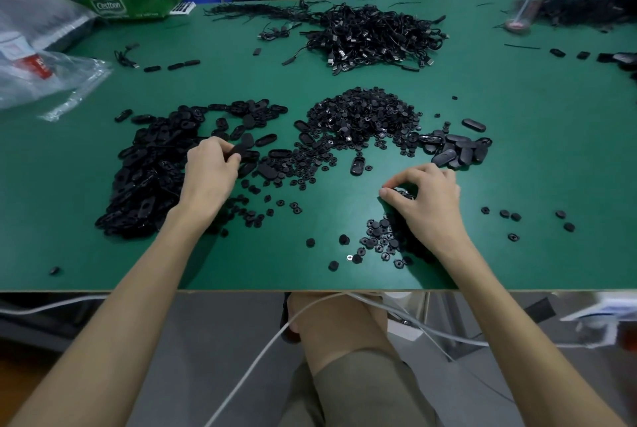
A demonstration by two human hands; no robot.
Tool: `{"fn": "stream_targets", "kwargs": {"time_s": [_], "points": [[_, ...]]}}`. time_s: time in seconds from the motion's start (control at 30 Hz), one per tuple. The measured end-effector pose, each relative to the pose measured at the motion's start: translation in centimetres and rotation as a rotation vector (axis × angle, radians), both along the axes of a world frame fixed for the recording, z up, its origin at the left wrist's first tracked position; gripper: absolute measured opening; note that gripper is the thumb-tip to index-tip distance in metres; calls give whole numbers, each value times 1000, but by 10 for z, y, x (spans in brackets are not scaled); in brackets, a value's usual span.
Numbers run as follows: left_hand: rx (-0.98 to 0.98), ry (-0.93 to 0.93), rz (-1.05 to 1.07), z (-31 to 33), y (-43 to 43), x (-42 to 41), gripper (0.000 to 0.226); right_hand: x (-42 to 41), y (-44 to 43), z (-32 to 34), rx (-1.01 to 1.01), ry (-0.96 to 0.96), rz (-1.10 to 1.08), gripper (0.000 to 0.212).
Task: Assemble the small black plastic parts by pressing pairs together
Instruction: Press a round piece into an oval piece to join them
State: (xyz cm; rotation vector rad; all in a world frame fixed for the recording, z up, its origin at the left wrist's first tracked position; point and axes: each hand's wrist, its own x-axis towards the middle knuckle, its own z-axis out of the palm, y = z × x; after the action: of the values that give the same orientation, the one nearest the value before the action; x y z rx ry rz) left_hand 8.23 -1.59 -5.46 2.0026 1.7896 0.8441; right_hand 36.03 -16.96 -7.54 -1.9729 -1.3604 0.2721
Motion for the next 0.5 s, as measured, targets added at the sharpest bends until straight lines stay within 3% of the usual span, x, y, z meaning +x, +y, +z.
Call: {"fn": "stream_targets", "kwargs": {"time_s": [0.2,0.33,0.5], "points": [[87,285,66,1,-2,-6,24,0,0,0,1,-6,0,6],[140,359,98,1,-1,2,30,0,-2,0,3,3,-8,6],[189,445,-64,6,8,10,32,1,-1,-1,4,-9,-17,11]]}}
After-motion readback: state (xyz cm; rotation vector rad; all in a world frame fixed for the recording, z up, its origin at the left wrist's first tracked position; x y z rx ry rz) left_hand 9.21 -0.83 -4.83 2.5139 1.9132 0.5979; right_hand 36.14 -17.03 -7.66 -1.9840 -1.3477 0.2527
